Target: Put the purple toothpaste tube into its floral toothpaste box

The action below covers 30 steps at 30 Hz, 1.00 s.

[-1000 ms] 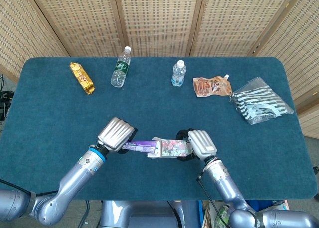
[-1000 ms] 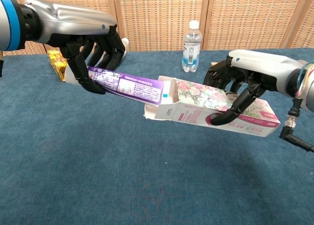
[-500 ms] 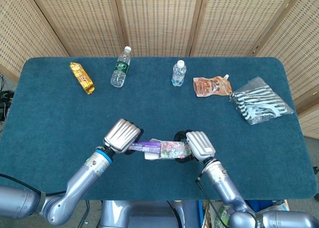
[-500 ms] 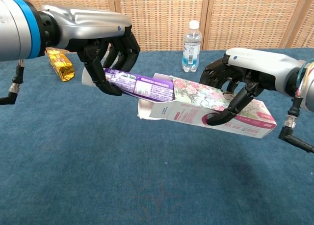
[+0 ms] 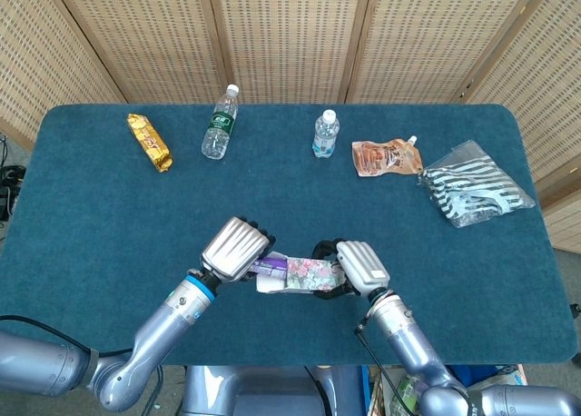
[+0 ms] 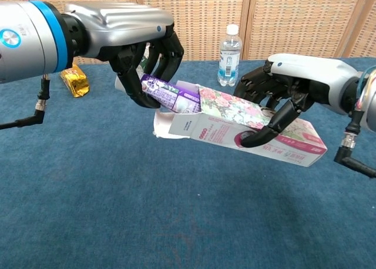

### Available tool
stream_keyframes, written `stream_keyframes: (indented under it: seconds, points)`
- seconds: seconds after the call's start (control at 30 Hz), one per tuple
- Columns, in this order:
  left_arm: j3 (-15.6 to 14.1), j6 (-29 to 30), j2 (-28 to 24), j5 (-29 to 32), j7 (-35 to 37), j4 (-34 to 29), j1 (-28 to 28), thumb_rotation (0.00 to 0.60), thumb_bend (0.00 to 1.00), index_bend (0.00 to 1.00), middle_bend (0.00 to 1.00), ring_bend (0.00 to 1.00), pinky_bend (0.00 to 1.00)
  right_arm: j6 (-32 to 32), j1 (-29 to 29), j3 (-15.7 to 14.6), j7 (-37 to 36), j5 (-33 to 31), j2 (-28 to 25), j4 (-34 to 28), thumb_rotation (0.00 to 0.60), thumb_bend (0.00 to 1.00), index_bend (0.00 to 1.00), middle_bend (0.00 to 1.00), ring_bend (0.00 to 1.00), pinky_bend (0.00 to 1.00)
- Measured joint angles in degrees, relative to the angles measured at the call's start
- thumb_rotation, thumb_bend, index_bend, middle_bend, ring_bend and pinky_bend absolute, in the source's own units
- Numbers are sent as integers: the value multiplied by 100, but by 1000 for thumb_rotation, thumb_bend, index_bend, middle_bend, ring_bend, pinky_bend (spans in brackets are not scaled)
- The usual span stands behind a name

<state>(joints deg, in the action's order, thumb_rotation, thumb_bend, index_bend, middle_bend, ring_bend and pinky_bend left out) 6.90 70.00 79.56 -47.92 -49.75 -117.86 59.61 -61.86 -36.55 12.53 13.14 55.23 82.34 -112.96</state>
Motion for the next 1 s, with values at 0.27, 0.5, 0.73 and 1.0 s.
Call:
stream_keyframes:
  seconds: [0.27,0.5,0.73,1.0]
  points:
    - [7,246,203,-699,-137,226,-33,600,269,637,385,305,356,73,28,133,-434,3,-73,-80,600,8,594,543,384,431]
    - [113,277,307,-896,-175,305,-40,600,269,445,186,108,209,141,127,309,-1135,69,-155,-191,600,7,595,544,384,431]
    - [234,267,216,-910,-303,139,-36,600,270,292,0,0,78,204,249,392,-1721,249,-206,-153,600,7,595,544,384,431]
    - [342,322,127,-966,-346,-57,-44,600,270,248,0,0,51,195,419,512,-2479,400,-212,-166,600,7,595,544,384,431]
